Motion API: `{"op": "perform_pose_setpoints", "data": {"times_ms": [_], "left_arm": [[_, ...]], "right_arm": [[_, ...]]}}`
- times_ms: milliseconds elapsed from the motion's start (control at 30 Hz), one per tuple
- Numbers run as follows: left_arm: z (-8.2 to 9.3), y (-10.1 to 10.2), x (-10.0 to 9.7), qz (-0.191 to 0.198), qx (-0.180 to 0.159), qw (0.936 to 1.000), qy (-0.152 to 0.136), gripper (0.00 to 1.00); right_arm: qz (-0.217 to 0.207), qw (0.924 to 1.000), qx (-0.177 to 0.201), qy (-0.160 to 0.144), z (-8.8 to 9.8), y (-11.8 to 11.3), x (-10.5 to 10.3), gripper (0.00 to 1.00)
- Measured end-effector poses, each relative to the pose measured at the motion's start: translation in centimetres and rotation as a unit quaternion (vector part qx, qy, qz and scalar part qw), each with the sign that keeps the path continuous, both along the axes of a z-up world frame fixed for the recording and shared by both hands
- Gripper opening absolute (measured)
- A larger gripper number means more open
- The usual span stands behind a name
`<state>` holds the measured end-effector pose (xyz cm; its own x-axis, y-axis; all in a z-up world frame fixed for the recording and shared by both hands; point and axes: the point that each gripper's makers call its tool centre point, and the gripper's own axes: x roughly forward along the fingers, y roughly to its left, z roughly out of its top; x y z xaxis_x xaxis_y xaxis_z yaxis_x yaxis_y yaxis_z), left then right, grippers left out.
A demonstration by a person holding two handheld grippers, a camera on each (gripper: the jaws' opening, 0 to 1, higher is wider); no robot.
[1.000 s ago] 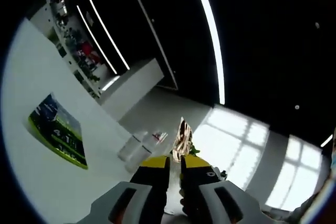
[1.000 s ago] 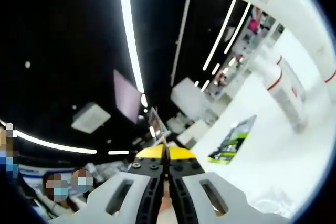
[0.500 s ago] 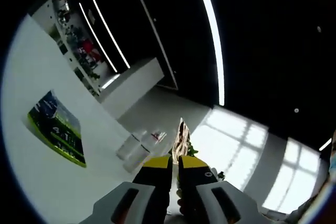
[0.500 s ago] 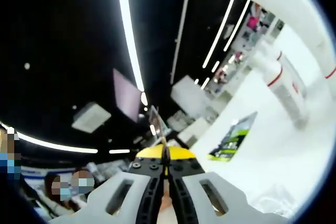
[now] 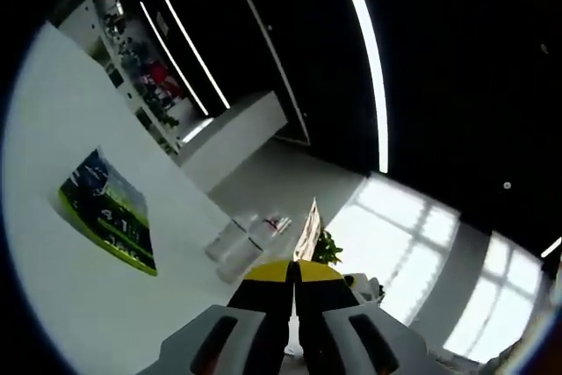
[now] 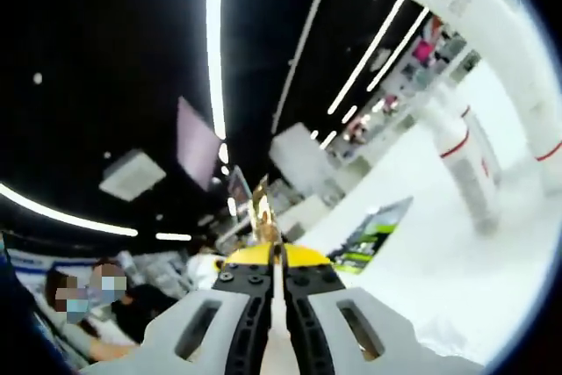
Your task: Arrange the skincare products in the storage area until every visible bottle or jar stands upright without overlapping.
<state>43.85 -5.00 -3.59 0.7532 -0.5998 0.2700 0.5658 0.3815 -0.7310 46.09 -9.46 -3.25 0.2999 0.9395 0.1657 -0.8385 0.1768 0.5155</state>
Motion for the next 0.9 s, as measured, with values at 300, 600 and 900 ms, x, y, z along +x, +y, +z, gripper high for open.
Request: {"op": "perform_pose_setpoints", "data": {"times_ms": [300,600,900], "left_arm": [[-0.7,1.4,5.1,0.027,-0.07,0.9828,0.169,0.0],[-4.2,-0.3,10.4,0.05,-0.033,0.9447,0.323,0.0],[-5.8,0.1,14.1,0.089,0.028,0.9272,0.363,0.0]], "right_arm": [[-0.144,0.9887,-0.034,-0.024,0.3,-3.6,3.7,0.0],[-0.18,0.9821,-0.01,0.055,-0.3,-6.6,5.9,0.0],[-0.172,0.9829,-0.021,0.062,-0.5,-6.4,5.6,0.0]]}}
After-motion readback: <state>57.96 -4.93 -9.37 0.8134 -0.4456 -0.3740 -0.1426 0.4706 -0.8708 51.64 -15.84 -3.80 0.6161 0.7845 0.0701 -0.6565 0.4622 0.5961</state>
